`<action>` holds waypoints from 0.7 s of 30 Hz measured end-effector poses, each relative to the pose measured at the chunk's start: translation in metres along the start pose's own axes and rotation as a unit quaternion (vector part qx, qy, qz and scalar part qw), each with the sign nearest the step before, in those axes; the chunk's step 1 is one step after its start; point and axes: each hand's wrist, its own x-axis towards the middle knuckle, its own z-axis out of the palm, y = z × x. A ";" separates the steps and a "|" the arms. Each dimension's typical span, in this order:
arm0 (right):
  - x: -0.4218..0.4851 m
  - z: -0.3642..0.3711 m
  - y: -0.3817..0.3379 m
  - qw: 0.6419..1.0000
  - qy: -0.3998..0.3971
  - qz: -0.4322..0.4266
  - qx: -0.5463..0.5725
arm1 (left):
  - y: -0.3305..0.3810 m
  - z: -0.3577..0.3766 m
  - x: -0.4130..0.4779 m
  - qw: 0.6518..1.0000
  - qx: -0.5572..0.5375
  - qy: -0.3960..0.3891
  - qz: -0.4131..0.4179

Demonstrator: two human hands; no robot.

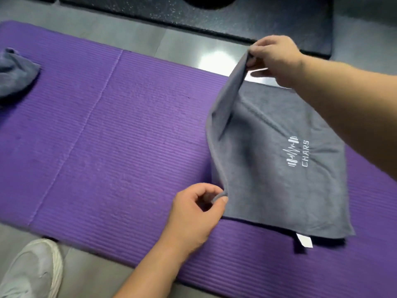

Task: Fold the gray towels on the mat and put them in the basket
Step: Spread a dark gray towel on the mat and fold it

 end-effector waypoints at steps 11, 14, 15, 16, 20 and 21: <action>-0.038 -0.145 0.087 0.981 0.177 0.071 -0.039 | 0.000 0.149 -0.019 0.974 0.154 -0.155 0.053; -0.040 -0.167 0.118 0.975 0.191 0.092 -0.063 | -0.005 0.188 -0.016 0.966 0.184 -0.168 0.064; -0.040 -0.174 0.128 0.974 0.194 0.099 -0.062 | -0.005 0.199 -0.015 0.963 0.194 -0.176 0.069; -0.039 -0.180 0.138 0.973 0.198 0.103 -0.056 | -0.006 0.209 -0.013 0.959 0.203 -0.182 0.073; -0.035 -0.196 0.171 0.971 0.212 0.104 -0.027 | -0.009 0.235 -0.010 0.950 0.239 -0.185 0.076; -0.035 -0.196 0.174 0.971 0.214 0.101 -0.024 | -0.011 0.240 -0.010 0.949 0.244 -0.186 0.076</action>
